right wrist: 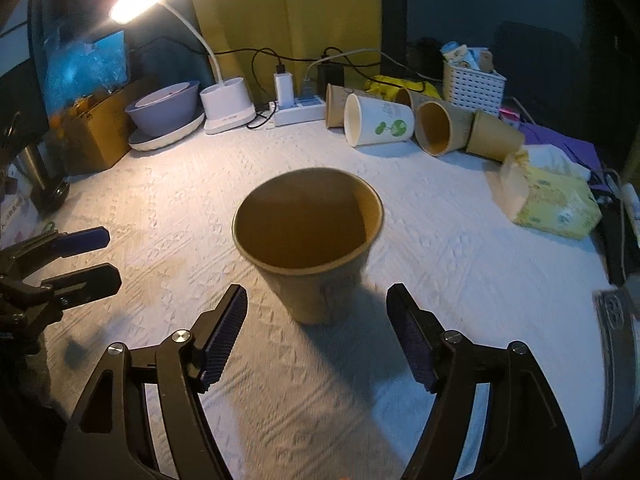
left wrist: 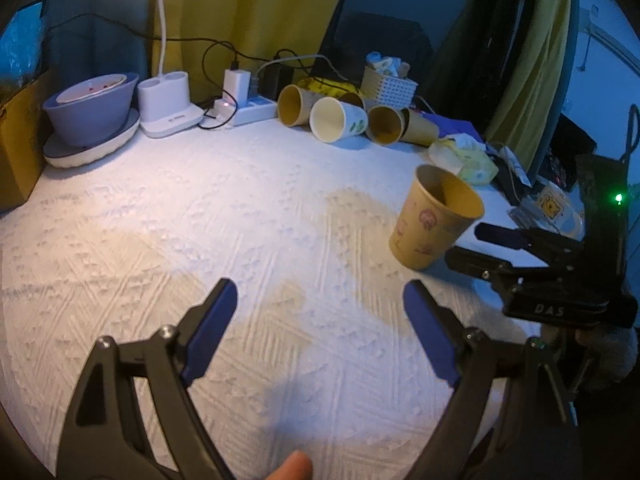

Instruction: Flip cup upright

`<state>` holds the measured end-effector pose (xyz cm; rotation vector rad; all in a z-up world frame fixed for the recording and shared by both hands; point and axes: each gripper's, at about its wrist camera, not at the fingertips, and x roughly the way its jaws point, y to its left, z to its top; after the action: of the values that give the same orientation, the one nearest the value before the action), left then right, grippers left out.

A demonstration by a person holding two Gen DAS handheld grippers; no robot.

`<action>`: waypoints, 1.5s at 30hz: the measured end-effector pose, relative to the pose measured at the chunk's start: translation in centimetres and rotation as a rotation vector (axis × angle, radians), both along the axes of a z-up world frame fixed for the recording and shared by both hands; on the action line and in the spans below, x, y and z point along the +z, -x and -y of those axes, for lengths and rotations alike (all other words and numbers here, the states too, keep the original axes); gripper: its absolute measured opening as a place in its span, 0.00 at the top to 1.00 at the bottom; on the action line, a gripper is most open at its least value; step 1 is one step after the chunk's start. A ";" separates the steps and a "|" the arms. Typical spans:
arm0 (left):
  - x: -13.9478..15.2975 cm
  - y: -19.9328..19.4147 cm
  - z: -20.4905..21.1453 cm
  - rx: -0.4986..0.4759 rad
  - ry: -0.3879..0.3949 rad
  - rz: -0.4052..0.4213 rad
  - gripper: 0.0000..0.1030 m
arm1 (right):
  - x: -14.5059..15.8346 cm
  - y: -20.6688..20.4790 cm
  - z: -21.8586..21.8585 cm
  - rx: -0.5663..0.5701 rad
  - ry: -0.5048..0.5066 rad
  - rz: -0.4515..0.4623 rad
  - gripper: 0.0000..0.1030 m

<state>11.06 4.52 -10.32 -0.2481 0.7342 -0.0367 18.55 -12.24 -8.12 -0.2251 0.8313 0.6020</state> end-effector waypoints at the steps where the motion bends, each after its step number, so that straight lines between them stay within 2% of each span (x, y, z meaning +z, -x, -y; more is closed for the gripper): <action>1: 0.0 0.2 0.3 -0.004 -0.004 0.000 0.13 | 0.1 0.3 0.2 -0.011 0.003 -0.002 0.27; 2: 0.1 0.3 0.5 -0.008 -0.004 0.002 0.06 | 0.3 0.6 0.5 -0.023 0.004 -0.004 0.27; 3: 0.2 0.5 0.7 -0.012 -0.002 0.005 0.05 | 0.4 0.9 0.8 -0.035 0.005 -0.006 0.27; 12: 2.4 2.3 3.0 -0.045 -0.029 0.053 0.05 | 2.6 3.8 3.6 -0.150 -0.015 0.000 0.27; 20: 4.8 3.9 4.8 -0.053 -0.059 0.093 0.05 | 5.6 6.7 5.8 -0.211 -0.053 0.058 0.27; 31: 9.2 7.3 6.2 -0.024 -0.122 0.234 0.05 | 9.5 9.7 7.0 -0.228 -0.081 0.159 0.27; 37: 10.7 8.9 6.3 0.019 -0.149 0.289 0.05 | 11.3 11.3 7.3 -0.226 -0.092 0.216 0.27; 45: 12.2 10.6 6.2 0.024 -0.153 0.364 0.05 | 13.4 12.9 7.0 -0.211 -0.106 0.278 0.27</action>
<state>0.47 -1.70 1.91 -0.0990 0.3690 -0.0018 5.64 -19.28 5.29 -0.1186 0.5438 0.4036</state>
